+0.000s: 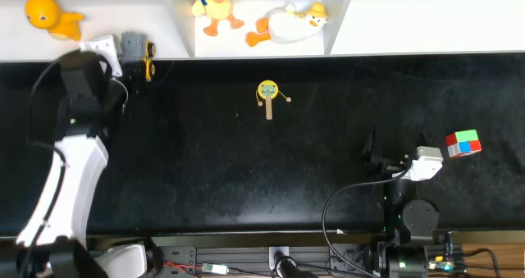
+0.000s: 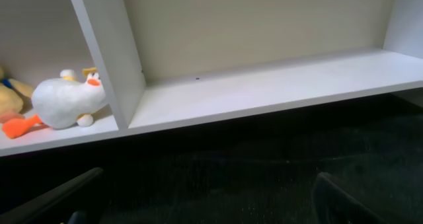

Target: Store Toys

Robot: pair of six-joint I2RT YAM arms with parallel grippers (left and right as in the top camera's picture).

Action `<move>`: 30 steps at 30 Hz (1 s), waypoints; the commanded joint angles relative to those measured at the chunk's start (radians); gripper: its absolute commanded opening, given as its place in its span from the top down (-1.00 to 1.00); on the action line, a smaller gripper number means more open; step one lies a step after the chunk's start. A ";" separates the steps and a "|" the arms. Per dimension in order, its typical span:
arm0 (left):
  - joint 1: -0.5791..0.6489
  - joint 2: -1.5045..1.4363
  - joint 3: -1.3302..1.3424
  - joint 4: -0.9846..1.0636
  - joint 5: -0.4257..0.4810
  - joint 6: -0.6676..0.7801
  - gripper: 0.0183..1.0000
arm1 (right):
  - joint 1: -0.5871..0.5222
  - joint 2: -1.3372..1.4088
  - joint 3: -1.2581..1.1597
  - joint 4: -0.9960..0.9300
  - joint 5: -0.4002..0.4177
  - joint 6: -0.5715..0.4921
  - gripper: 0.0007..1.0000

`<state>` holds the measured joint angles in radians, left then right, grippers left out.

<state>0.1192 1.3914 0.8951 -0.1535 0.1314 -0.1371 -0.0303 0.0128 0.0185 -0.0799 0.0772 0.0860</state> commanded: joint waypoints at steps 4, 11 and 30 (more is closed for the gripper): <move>-0.013 0.112 0.174 0.011 0.018 -0.029 0.53 | -0.002 -0.008 -0.014 0.005 -0.006 0.008 -0.99; -0.037 0.192 0.239 0.025 0.018 -0.030 0.53 | -0.002 -0.008 -0.014 0.005 -0.006 0.008 -0.99; -0.037 0.268 0.240 0.077 0.018 -0.051 -1.00 | -0.002 -0.008 -0.014 0.005 -0.006 0.008 -0.99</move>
<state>0.0853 1.6436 1.1072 -0.0807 0.1421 -0.1799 -0.0303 0.0128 0.0185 -0.0795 0.0772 0.0856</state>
